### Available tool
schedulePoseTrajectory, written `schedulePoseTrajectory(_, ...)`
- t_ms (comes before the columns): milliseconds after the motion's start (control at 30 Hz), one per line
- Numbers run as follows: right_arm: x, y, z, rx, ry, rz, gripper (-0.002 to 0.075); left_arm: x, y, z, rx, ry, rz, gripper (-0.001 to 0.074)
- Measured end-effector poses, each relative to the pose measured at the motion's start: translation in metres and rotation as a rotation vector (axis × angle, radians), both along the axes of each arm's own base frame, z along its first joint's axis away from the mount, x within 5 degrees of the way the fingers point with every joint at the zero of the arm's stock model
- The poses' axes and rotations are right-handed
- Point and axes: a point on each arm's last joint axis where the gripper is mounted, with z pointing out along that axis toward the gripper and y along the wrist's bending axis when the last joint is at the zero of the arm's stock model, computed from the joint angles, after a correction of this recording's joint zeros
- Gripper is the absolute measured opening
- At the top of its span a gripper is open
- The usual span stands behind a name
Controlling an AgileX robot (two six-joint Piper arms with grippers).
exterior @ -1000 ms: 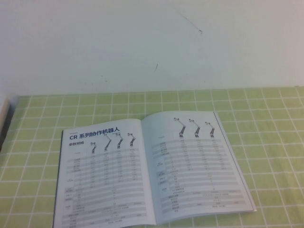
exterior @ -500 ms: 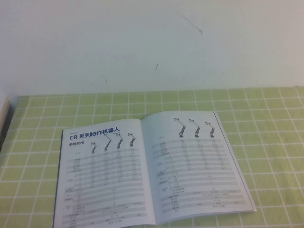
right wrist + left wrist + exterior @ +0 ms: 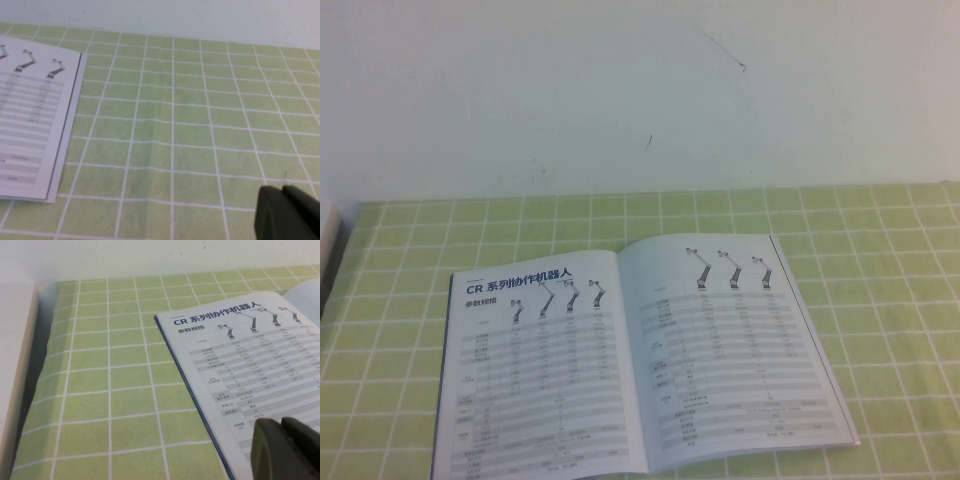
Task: Close book
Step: 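Close the open booklet and leave it lying on the table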
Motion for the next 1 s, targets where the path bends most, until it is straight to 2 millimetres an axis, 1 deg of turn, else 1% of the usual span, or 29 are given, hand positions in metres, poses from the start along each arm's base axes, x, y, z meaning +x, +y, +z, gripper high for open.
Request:
schedulePoseTrajectory(133,0.0000,-0.0002,0.0000,0.000,0.000,-0.005,-0.0003,0.0000,0.0000,0.0000,0.000,0.000,0.000,-0.0004)
schedulePoseTrajectory(333,0.0000,-0.0032,0.0000,0.000,0.000,-0.062,-0.0003,0.0000,0.0000,0.0000,-0.002,0.000,0.001,-0.0004)
schedulePoseTrajectory(1000,0.0000,-0.0032,0.0000,0.000,0.000,-0.062,-0.0003,0.0000,0.0002,0.0000,0.003,0.000,0.001,-0.0004)
